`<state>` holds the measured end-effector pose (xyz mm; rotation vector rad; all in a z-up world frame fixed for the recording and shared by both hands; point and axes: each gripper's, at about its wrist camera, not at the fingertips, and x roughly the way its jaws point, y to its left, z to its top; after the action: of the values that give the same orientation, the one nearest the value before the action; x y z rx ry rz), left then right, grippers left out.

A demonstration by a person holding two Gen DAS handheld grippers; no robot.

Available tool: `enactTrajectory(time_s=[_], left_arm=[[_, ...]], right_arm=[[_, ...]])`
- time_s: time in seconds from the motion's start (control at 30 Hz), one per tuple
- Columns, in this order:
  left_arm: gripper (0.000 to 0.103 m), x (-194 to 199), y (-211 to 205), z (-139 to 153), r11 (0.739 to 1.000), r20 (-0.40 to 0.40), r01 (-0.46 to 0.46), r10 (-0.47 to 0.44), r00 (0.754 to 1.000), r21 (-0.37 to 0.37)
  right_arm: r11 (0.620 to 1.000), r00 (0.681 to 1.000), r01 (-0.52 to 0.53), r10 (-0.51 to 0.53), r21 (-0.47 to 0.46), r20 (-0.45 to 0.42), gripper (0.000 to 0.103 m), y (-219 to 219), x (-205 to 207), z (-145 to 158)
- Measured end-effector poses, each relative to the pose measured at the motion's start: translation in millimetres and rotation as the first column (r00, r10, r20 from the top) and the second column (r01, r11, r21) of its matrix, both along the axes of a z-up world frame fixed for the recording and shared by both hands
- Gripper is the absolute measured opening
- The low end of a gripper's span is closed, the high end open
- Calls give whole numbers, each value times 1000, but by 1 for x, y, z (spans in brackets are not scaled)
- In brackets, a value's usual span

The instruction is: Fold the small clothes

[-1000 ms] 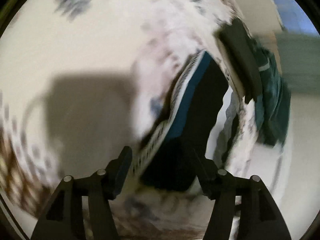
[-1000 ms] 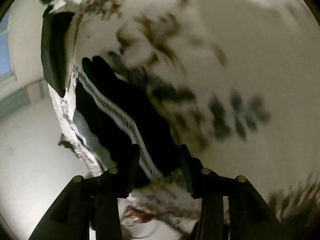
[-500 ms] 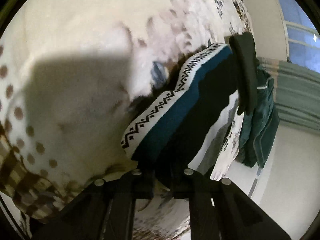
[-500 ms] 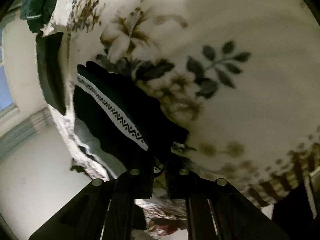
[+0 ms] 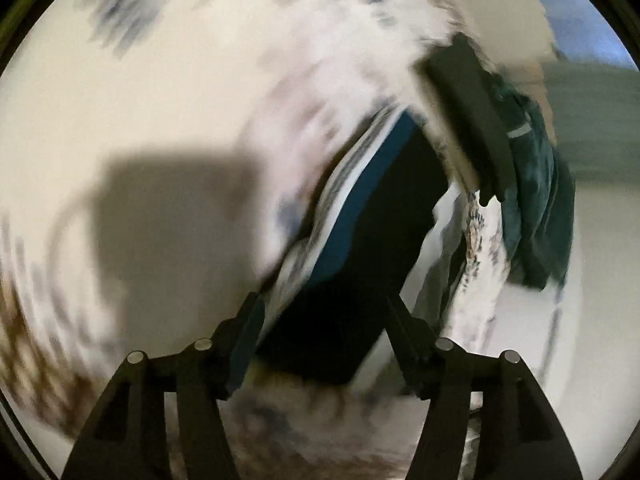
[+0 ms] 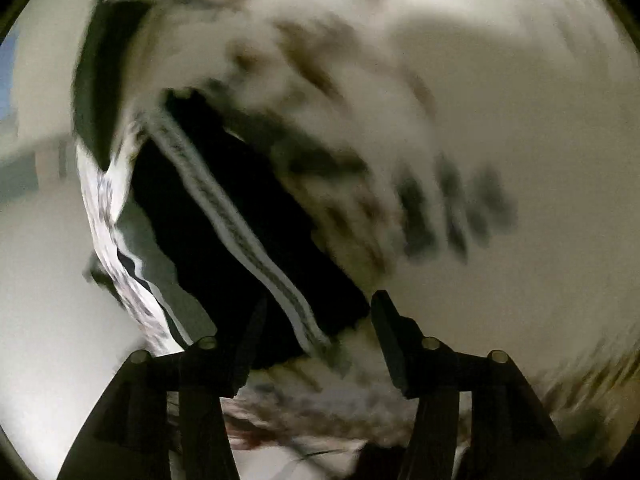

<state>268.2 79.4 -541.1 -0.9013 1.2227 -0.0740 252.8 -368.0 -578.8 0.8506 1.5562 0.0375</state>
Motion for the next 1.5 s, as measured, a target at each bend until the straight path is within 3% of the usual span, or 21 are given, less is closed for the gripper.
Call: enactTrajectory(time_s=[0.1, 0.17, 0.3, 0.37, 0.4, 0.43, 0.47, 0.5, 0.57, 0.67, 0.8, 0.87, 0.93, 0.97, 1.0, 1.03, 1.07, 1.2, 1.33, 1.5], left_arm=[[59, 61, -6, 8, 985, 83, 127, -137, 987, 115], [59, 104, -11, 1, 979, 121, 175, -187, 975, 102], [57, 165, -22, -24, 971, 121, 231, -236, 964, 55], [53, 175, -24, -32, 970, 128, 235, -240, 962, 56], [31, 174, -27, -34, 970, 125, 238, -244, 962, 56], [23, 174, -28, -38, 969, 113, 240, -246, 963, 65], [22, 172, -26, -38, 969, 115, 238, -244, 963, 66], [16, 171, -24, -38, 971, 125, 230, -236, 964, 63], [14, 168, -20, -38, 976, 132, 207, -214, 968, 62], [13, 167, -15, -43, 983, 129, 180, -183, 975, 36], [14, 166, -12, -41, 984, 129, 177, -179, 975, 25], [18, 166, -10, -39, 984, 123, 180, -179, 976, 2], [40, 156, 0, -32, 984, 140, 174, -168, 976, -32], [66, 149, 4, -30, 984, 144, 178, -173, 974, -23], [73, 142, 8, -30, 983, 151, 180, -175, 973, -19], [73, 133, 11, -32, 983, 164, 180, -172, 971, -35], [73, 123, 14, -40, 977, 171, 188, -169, 971, -101], [73, 95, 4, -65, 945, 142, 226, -196, 970, -238], [73, 91, -23, -73, 930, 145, 275, -245, 959, -243], [73, 100, -38, -72, 935, 155, 277, -247, 956, -220]], right_arm=[[972, 965, -219, 229, -84, 129, 65, 27, 75, 18], [933, 914, -343, 358, -108, 191, 79, 50, 125, 23], [894, 884, -422, 443, -151, 149, 83, 68, 190, 6], [900, 901, -421, 430, -117, 64, 83, 69, 206, -14], [908, 911, -408, 412, -96, 26, 81, 68, 209, -24], [917, 919, -391, 394, -82, 19, 74, 65, 210, -29], [925, 930, -362, 366, -111, 15, 45, 61, 206, -30], [935, 941, -331, 336, -129, 20, 24, 57, 204, -32], [968, 972, -224, 230, -117, 42, 12, 43, 195, -33], [989, 992, -100, 107, -111, 60, 8, 25, 185, -36], [981, 988, -135, 144, -137, 62, 9, 38, 187, -39], [985, 985, -154, 158, -73, 66, 14, 34, 190, -39], [988, 985, -157, 157, -10, 71, 41, 25, 188, -39], [986, 984, -158, 153, 47, 91, 67, 18, 180, -40], [983, 982, -167, 160, 71, 96, 77, 12, 174, -42], [980, 980, -185, 178, 77, 88, 78, 9, 165, -47], [970, 974, -226, 222, 86, 48, 78, 8, 151, -58], [911, 971, -226, 238, 345, 9, 78, 14, 105, -98], [840, 972, -226, 229, 493, 56, 80, 37, 94, -113], [805, 961, -267, 263, 529, 84, 79, 71, 105, -120]])
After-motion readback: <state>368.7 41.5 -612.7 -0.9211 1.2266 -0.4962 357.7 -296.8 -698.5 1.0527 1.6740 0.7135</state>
